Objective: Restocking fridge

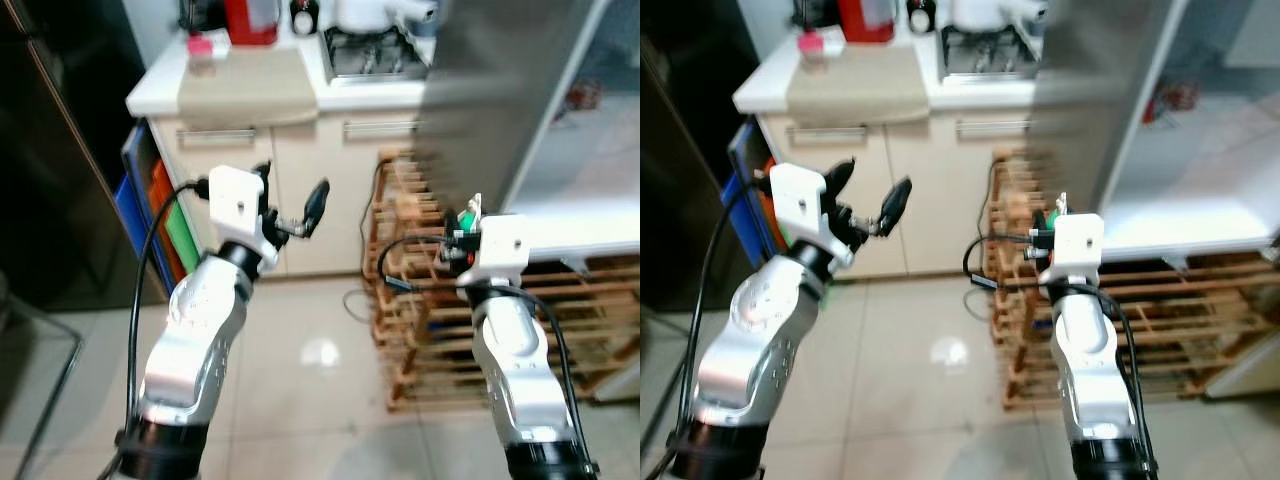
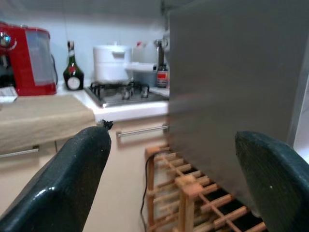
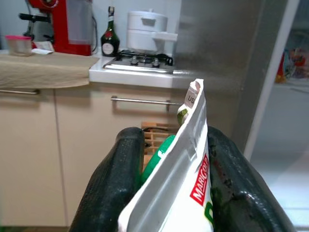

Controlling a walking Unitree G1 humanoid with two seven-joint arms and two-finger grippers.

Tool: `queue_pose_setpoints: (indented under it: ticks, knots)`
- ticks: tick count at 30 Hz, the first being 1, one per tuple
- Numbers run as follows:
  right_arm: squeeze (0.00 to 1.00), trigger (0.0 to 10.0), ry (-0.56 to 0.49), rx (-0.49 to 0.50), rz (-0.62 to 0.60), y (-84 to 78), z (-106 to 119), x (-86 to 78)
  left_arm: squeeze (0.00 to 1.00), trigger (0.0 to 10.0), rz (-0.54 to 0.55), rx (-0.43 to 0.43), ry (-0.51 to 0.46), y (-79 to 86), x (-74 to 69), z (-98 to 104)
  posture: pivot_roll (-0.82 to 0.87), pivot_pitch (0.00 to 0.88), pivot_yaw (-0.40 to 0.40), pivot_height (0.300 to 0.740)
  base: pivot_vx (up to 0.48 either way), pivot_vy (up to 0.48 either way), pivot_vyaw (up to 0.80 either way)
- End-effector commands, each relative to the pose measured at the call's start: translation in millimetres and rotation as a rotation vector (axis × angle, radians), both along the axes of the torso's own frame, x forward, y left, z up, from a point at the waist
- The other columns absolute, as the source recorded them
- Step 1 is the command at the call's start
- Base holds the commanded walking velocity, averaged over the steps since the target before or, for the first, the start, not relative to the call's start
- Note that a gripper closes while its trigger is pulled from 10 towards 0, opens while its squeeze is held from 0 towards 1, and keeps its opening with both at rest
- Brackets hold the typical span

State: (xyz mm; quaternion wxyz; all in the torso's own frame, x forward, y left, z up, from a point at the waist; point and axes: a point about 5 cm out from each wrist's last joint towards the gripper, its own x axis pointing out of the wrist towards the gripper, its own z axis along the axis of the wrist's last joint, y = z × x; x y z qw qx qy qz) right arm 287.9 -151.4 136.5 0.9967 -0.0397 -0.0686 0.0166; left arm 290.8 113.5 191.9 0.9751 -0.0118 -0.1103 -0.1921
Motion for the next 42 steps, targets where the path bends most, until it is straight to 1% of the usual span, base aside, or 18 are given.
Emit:
queue_pose_setpoints:
  ticks: [1, 4, 6, 8, 10, 11, 13, 14, 16, 18, 21, 22, 25, 30, 33, 34, 39, 42]
  knots:
    - [0.36, 10.0, -0.011, -0.008, -0.013, -3.6, 4, -0.9, 0.0, 10.0, 0.022, 0.003, 0.011, 3.6, 2.3, -2, -0.09, 0.0, 0.075, 0.74, 0.0, -0.442, 0.0]
    - [0.36, 10.0, 0.001, -0.004, -0.025, -6.4, 1, -3.6, 0.0, 10.0, 0.055, 0.02, 0.039, 12.2, 5.7, -11, -0.1, 0.0, 0.075, 0.74, 0.0, -0.442, 0.0]
    - [0.36, 10.0, 0.009, -0.008, -0.031, -9.4, -1, -5.6, 0.0, 10.0, 0.094, 0.02, 0.087, 24.0, 10.5, -22, -0.1, 0.0, 0.072, 0.74, 0.0, -0.442, 0.0]
    - [0.36, 10.0, 0.01, -0.009, -0.032, -9.8, -2, -5.9, 0.0, 10.0, 0.103, 0.028, 0.091, 25.6, 11.1, -24, -0.1, 0.0, 0.072, 0.74, 0.0, -0.442, 0.0]
    - [0.36, 10.0, 0.019, -0.018, -0.033, -12.0, -4, -7.7, 0.0, 10.0, 0.129, 0.028, 0.132, 31.5, 13.1, -34, -0.1, 0.0, 0.07, 0.74, 0.0, -0.442, 0.0]
    - [0.36, 10.0, 0.029, -0.033, -0.043, -16.9, -7, -11.1, 0.0, 10.0, 0.169, 0.001, 0.188, 38.9, 14.2, -44, -0.1, 0.0, 0.063, 0.74, 0.0, -0.435, 0.0]
    - [0.36, 10.0, 0.029, -0.033, -0.043, -16.9, -7, -11.1, 0.0, 10.0, 0.169, 0.001, 0.188, 38.9, 14.2, -44, -0.1, 0.0, 0.063, 0.74, 0.0, -0.435, 0.0]
    - [0.36, 10.0, 0.047, -0.042, -0.08, -29.7, -11, -17.6, 0.0, 10.0, 0.199, -0.033, 0.213, 44.0, 14.8, -48, -0.09, 0.0, 0.055, 0.74, 0.0, -0.431, 0.0]
    - [0.36, 10.0, 0.06, -0.046, -0.109, -38.9, -14, -21.9, 0.0, 10.0, 0.208, -0.039, 0.205, 44.6, 15.7, -46, -0.09, 0.0, 0.054, 0.74, 0.0, -0.435, 0.0]
    - [0.36, 10.0, 0.058, -0.048, -0.111, -39.1, -13, -21.8, 0.0, 10.0, 0.203, -0.044, 0.188, 41.5, 17.3, -41, -0.09, 0.0, 0.058, 0.74, 0.0, -0.431, 0.0]
    - [0.36, 10.0, 0.027, -0.055, -0.09, -31.9, -6, -16.9, 0.0, 10.0, 0.173, -0.058, 0.124, 34.7, 18.1, -32, -0.1, 0.0, 0.062, 0.74, 0.0, -0.426, 0.0]
    - [0.36, 10.0, 0.027, -0.055, -0.09, -31.9, -6, -16.9, 0.0, 10.0, 0.173, -0.058, 0.124, 34.7, 18.1, -32, -0.1, 0.0, 0.062, 0.74, 0.0, -0.424, 0.0]
    - [0.36, 10.0, -0.008, -0.064, -0.046, -23.8, 2, -12.1, 0.0, 10.0, 0.106, 0.011, 0.055, 21.1, 16.0, -23, -0.11, 0.0, 0.065, 0.74, 0.0, 0.0, 0.0]
    - [0.36, 10.0, -0.014, -0.066, -0.054, -27.8, 4, -7.6, 0.0, 10.0, -0.017, 0.04, 0.022, 2.0, 11.2, -18, -0.11, 0.0, 0.065, 0.74, 0.0, 0.0, 0.0]
    - [0.36, 10.0, -0.011, -0.055, -0.069, -30.2, 5, -6.0, 0.0, 10.0, -0.066, 0.051, 0.019, -4.3, 9.5, -17, -0.11, 0.0, 0.064, 0.74, 0.48, 0.0, 0.0]
    - [0.36, 10.0, -0.015, -0.06, -0.061, -28.2, 7, -5.1, 0.0, 10.0, -0.106, 0.062, 0.001, -11.0, 9.0, -13, -0.11, 0.0, 0.064, 0.74, 0.48, 0.0, 0.0]
    - [0.36, 10.0, -0.019, -0.057, -0.055, -23.9, 8, -2.5, 0.0, 10.0, -0.151, 0.089, -0.039, -21.7, 11.6, -4, -0.11, 0.0, 0.069, 0.74, 0.48, 0.0, 0.0]
    - [0.36, 10.0, -0.021, -0.054, -0.054, -22.8, 8, -2.1, 0.0, 10.0, -0.16, 0.097, -0.047, -23.3, 11.7, -3, -0.11, 0.0, 0.07, 0.74, 0.48, 0.0, 0.0]
